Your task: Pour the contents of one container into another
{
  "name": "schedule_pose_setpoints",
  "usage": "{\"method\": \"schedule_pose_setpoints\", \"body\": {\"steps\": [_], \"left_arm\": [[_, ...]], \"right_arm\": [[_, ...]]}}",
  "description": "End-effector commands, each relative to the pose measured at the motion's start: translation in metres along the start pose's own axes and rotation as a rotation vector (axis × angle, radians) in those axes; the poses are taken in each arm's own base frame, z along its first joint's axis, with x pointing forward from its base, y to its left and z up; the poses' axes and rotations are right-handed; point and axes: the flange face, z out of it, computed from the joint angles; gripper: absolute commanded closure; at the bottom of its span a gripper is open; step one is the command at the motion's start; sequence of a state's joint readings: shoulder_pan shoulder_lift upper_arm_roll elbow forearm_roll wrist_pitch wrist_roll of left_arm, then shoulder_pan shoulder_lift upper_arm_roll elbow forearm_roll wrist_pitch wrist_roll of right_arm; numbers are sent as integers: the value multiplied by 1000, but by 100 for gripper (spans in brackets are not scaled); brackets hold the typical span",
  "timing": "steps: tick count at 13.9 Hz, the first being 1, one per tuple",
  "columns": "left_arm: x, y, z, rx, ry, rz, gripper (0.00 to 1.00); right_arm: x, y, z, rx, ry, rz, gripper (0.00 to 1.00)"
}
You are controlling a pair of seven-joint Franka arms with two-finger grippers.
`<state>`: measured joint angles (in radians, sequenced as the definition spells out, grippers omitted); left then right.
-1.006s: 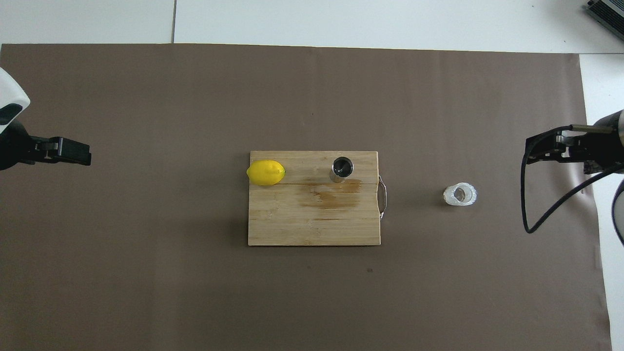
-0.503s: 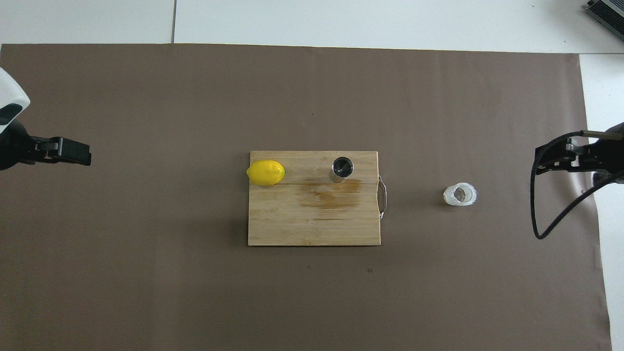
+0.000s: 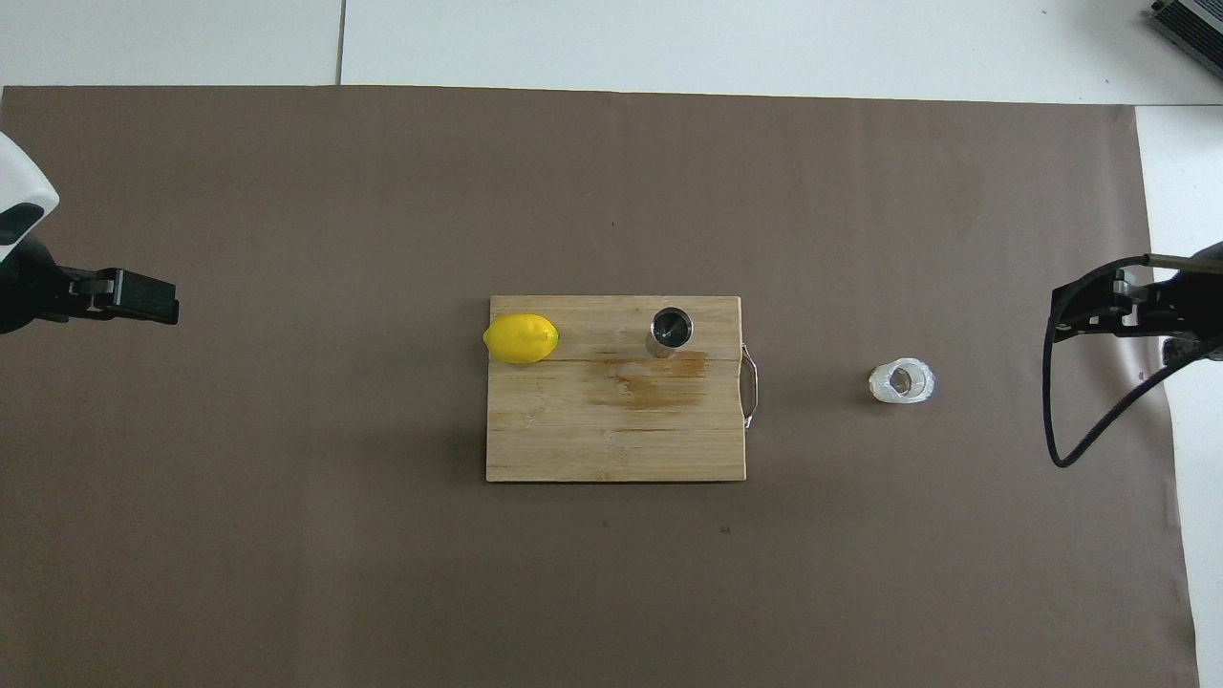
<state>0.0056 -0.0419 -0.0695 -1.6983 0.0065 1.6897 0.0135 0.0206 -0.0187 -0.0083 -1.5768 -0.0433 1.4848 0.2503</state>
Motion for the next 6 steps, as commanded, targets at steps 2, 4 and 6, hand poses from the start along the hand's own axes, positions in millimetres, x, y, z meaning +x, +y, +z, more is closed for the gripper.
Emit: {"method": "schedule_pose_setpoints", "body": {"steps": [2, 4, 6], "left_arm": [[-9, -1, -1, -11, -6, -4, 0], [-9, -1, -1, -11, -6, -4, 0], [-9, -1, -1, -11, -6, -4, 0]], "right_arm": [[-3, 2, -1, 27, -5, -38, 0], [-4, -1, -1, 27, -4, -45, 0], [-4, -4, -1, 27, -3, -52, 0]]}}
